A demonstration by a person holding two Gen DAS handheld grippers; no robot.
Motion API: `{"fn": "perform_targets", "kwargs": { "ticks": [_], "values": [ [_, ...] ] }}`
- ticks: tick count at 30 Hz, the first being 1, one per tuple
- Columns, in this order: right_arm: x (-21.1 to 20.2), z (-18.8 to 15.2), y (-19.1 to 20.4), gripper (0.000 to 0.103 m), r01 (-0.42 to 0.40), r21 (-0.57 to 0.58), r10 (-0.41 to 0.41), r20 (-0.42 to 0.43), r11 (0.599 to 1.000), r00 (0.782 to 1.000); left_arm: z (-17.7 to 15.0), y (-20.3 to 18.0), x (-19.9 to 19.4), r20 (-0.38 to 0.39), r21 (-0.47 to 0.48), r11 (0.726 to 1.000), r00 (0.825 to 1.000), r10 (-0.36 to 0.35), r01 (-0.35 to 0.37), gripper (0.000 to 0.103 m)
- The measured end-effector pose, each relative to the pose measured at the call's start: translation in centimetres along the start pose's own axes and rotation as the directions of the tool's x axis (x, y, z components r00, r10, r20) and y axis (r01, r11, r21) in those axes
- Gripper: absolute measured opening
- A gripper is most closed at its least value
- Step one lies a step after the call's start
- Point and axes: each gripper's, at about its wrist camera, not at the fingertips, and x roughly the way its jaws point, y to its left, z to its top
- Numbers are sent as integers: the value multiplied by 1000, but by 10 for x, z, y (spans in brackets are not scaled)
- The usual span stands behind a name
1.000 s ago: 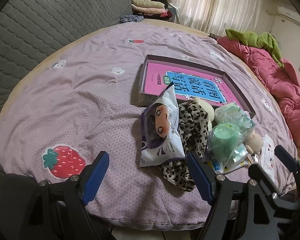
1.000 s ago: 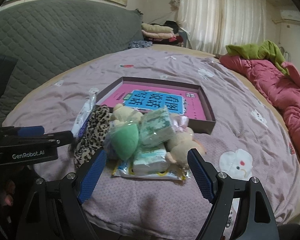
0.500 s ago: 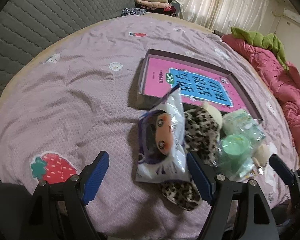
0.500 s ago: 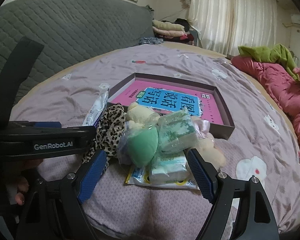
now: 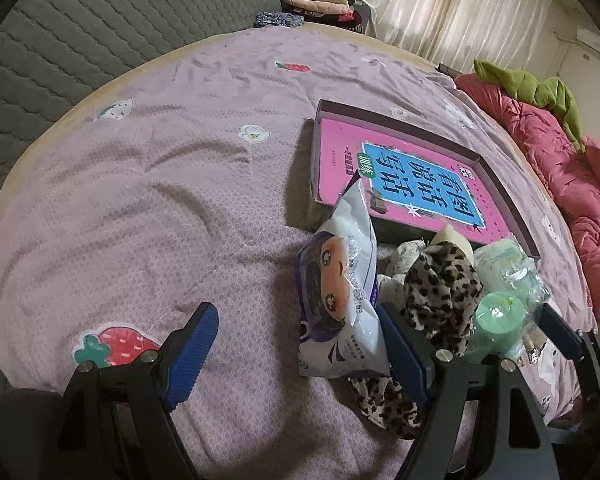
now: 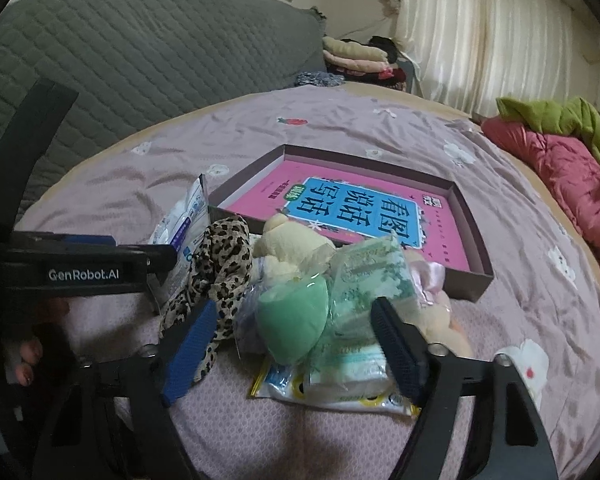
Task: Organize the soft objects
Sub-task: 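Grasp the white wet-wipe packet with the left tool while the right tool grasps the bagged green sponge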
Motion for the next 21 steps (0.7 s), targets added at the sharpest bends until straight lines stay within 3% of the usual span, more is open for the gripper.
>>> {"fn": "perform_targets", "kwargs": {
  "ticks": [2,7,10,13,15,16,17,21],
  "values": [
    [5,0,3,64,9,-27,-9,-10,1000,1000,2,1,2,-4,-4,1000,1000,-8,8,81],
    [17,1,8,62,21,-68,-23,-34,997,999,5,3,8,-19,-16,1000,999,-27,27,81],
    [21,2,9,51,10,-78,-13,-38,997,999,5,2,10,-24,-20,999,999,-37,37,81],
    [21,3,6,46,-14,-57,12,-40,998,999,8,0,16,-34,-18,999,998,-49,49,81],
    [19,4,3,45,-24,-45,22,-34,999,999,9,-3,21,-47,-16,999,998,-40,39,72],
    [18,4,2,45,-29,-39,28,-31,999,999,9,-4,26,-61,-6,1000,998,-11,11,59],
    [16,5,1,45,-34,-33,33,-26,999,999,10,-3,33,-86,0,1000,996,12,-12,55],
    [7,8,-3,45,-44,-9,44,9,999,999,13,10,47,-123,-55,998,992,2,-9,45]
  ]
}}
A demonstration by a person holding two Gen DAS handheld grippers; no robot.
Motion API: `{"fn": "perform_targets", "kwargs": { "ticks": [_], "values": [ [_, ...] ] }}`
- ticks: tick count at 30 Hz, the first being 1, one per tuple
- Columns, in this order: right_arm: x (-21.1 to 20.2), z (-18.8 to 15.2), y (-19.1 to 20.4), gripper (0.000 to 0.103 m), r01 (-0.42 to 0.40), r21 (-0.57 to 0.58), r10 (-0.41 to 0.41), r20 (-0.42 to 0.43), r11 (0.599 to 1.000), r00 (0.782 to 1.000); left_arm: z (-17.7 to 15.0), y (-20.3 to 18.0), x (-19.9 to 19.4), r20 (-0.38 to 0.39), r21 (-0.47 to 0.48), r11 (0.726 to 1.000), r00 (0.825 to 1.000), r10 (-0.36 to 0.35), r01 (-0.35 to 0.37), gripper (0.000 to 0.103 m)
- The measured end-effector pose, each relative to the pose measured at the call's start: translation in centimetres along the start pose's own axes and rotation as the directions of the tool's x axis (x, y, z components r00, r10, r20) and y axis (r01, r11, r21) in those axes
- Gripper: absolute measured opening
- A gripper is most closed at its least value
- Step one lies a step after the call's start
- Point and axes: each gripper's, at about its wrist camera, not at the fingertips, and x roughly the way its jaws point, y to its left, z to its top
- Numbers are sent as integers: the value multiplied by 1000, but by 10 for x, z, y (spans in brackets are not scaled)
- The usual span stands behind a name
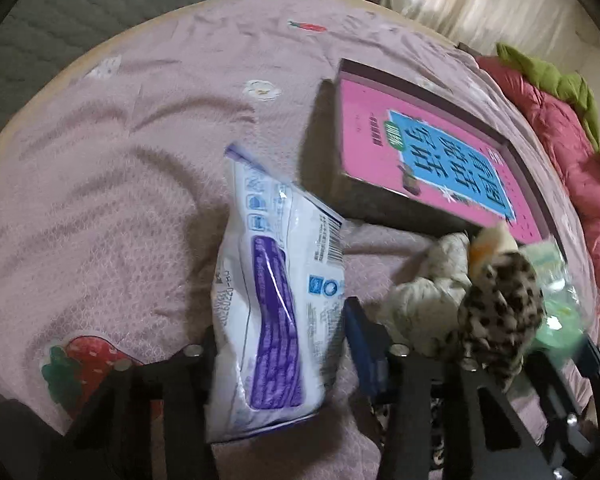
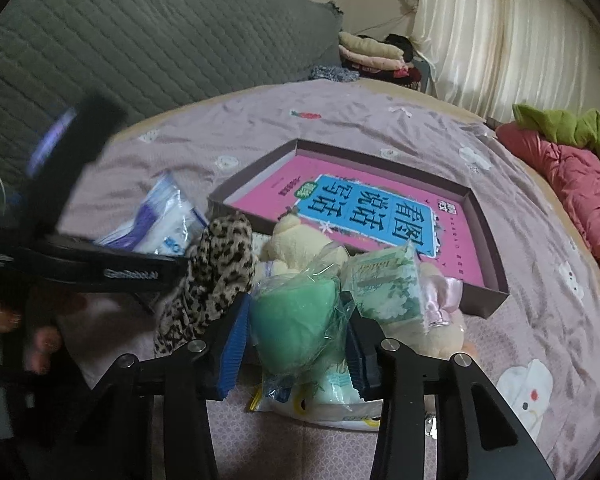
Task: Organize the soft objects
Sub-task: 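Grasp the white wet-wipe packet with the left tool while the right tool grasps the bagged green sponge, then carry the packet toward the pink box with the left tool while the right tool drops the sponge inside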
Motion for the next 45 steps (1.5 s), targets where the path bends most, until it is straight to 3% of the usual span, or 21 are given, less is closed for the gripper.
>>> {"fn": "perform_targets", "kwargs": {
  "ticks": [3,5,11,26,37,45],
  "values": [
    [-6,4,-1,45,-11,14,11,29,1000,1000,0,4,-3,20,-10,999,999,-30,30,39],
    [-9,5,-2,45,-19,21,19,39,1000,999,1,6,-5,28,-20,998,998,-63,64,21],
    [-13,6,-4,45,-22,28,20,52,999,998,3,-3,-18,80,7,989,986,-146,146,18],
    [-37,19,-27,45,-17,104,3,135,994,991,7,-34,-61,249,164,978,954,-168,129,17],
    [-44,32,-73,45,27,205,-61,163,978,985,28,-43,-49,263,174,976,949,-176,132,17],
    [-32,46,-102,45,76,206,-109,153,976,982,49,-51,-32,264,182,975,948,-176,131,17]
  ]
}}
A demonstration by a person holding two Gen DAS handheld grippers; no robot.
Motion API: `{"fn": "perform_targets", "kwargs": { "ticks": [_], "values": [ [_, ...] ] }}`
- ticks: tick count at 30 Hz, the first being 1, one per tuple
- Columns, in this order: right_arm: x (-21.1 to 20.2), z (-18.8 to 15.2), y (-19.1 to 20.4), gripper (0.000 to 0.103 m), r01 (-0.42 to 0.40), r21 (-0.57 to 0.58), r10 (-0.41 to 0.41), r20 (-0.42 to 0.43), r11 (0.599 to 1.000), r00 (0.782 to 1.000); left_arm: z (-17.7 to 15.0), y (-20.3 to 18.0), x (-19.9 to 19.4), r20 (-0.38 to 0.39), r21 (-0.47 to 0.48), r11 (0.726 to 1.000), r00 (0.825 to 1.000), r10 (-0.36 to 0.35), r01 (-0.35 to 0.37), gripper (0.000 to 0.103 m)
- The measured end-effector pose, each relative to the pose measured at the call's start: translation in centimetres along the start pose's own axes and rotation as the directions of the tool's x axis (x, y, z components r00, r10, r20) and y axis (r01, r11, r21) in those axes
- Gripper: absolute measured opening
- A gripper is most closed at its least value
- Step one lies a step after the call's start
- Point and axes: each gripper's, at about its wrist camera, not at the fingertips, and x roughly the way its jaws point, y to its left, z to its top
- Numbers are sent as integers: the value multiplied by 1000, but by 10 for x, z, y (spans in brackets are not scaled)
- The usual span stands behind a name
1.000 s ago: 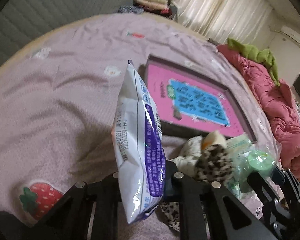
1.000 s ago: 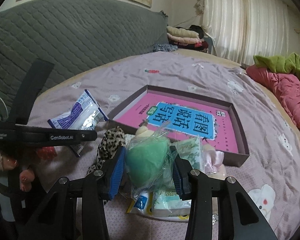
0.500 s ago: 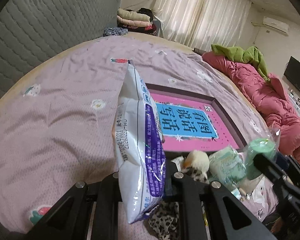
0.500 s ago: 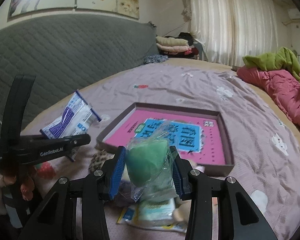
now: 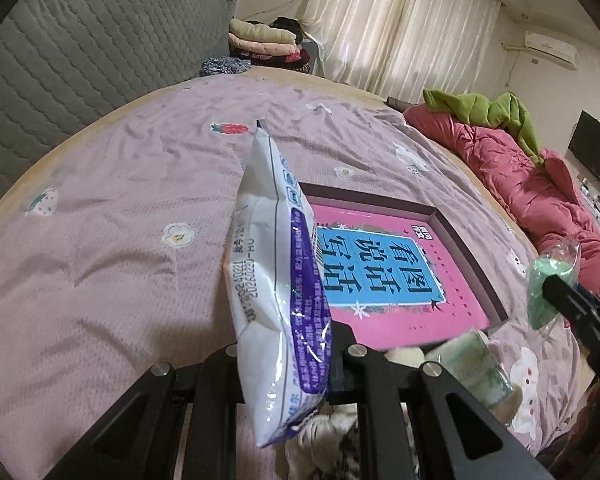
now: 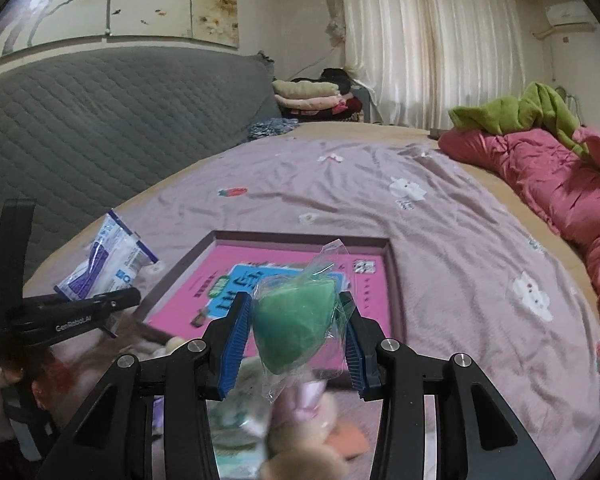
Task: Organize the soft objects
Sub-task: 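Carry the packet toward the pink box with the left tool while the right tool drops the sponge inside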
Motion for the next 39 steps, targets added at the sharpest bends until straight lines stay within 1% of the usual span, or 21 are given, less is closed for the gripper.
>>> {"fn": "perform_targets", "kwargs": {
  "ticks": [3,7,11,16,18,20,22,28,31,36,39],
  "values": [
    [6,3,-12,45,7,21,-7,-6,1000,1000,4,-2,10,-15,2,1000,1000,-5,5,17],
    [20,7,-26,45,10,49,-8,-40,999,999,11,-4,22,-24,12,1000,1000,0,0,17],
    [33,8,-28,45,17,36,-14,-64,999,998,17,-4,29,-22,17,1000,1000,6,-5,17],
    [47,10,-29,45,18,20,-16,-91,1000,996,22,-4,43,-58,24,1000,998,12,-10,17],
    [55,9,-31,45,21,13,-19,-120,1000,993,23,-5,49,-80,30,999,997,16,-14,17],
    [63,7,-33,45,27,10,-25,-149,1000,989,22,-4,53,-101,29,1000,995,7,-4,17],
    [69,5,-34,45,32,13,-30,-170,999,985,20,-6,58,-119,42,999,993,18,-14,17],
    [87,0,-40,45,51,26,-44,-231,998,972,18,-9,68,-155,60,998,988,15,-6,17],
    [92,-2,-41,45,54,28,-45,-246,998,968,17,-13,72,-171,68,998,985,18,-6,17],
    [99,-3,-44,45,89,17,-81,-276,996,958,15,-14,78,-190,74,997,981,26,-12,17],
    [101,-3,-47,45,108,17,-99,-278,994,955,15,-14,78,-192,72,997,981,24,-10,17]
  ]
}}
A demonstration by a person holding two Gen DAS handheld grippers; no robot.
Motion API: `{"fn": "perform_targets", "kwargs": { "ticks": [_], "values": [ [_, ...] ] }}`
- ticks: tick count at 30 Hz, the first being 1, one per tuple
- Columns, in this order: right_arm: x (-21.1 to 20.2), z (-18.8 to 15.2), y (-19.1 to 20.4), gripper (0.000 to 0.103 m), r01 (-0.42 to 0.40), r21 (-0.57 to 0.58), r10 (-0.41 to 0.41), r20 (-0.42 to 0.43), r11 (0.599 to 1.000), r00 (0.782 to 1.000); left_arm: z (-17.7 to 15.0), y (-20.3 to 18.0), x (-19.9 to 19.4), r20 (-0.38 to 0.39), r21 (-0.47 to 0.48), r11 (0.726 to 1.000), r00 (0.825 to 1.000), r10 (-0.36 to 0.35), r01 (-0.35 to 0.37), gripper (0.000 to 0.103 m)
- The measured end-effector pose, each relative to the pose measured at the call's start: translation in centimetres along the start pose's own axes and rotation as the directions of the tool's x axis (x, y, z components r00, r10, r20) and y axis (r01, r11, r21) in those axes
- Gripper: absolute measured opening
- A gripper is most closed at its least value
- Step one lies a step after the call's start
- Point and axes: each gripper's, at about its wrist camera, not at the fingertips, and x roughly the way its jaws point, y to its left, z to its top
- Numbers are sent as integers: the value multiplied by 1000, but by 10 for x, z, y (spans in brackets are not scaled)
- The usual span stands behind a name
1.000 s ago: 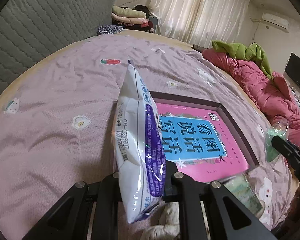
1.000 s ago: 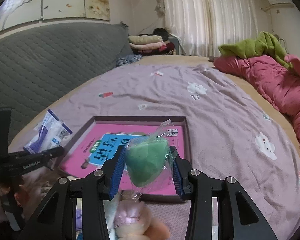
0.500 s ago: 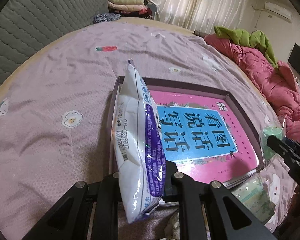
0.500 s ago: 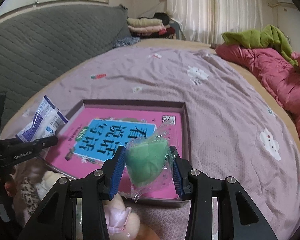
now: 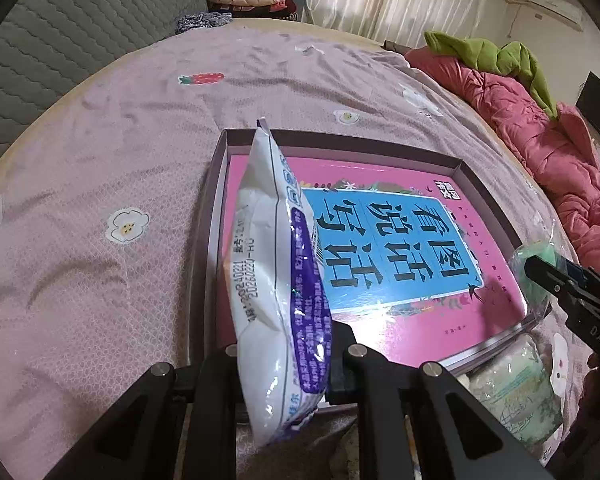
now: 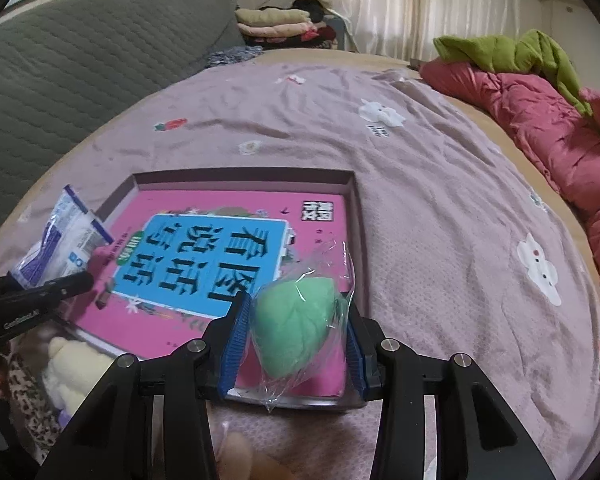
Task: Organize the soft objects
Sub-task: 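Carry the packet toward the pink box with the left tool while the right tool drops the sponge inside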
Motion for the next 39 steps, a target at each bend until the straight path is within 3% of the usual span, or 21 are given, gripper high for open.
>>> {"fn": "perform_targets", "kwargs": {
  "ticks": [7,14,24,32,36,39],
  "values": [
    [8,2,1,45,13,-25,-13,-6,1000,1000,1,0,5,-12,6,1000,1000,4,-4,17],
    [28,-3,1,46,25,-28,-27,-87,999,996,1,2,10,-30,-1,1000,1000,9,-9,18],
    [28,-4,-1,47,18,-21,-20,-87,1000,996,3,6,15,-42,-19,1000,999,-12,11,18],
    [23,-3,-4,61,-19,-4,18,-81,1000,997,3,4,15,-35,3,999,998,49,-49,18],
    [20,-3,-3,64,-21,-10,20,-73,1000,997,3,5,15,-38,3,999,998,48,-48,19],
    [17,-2,-2,65,-20,-15,19,-61,1000,998,4,7,14,-40,-12,1000,999,14,-15,25]
  ]
}}
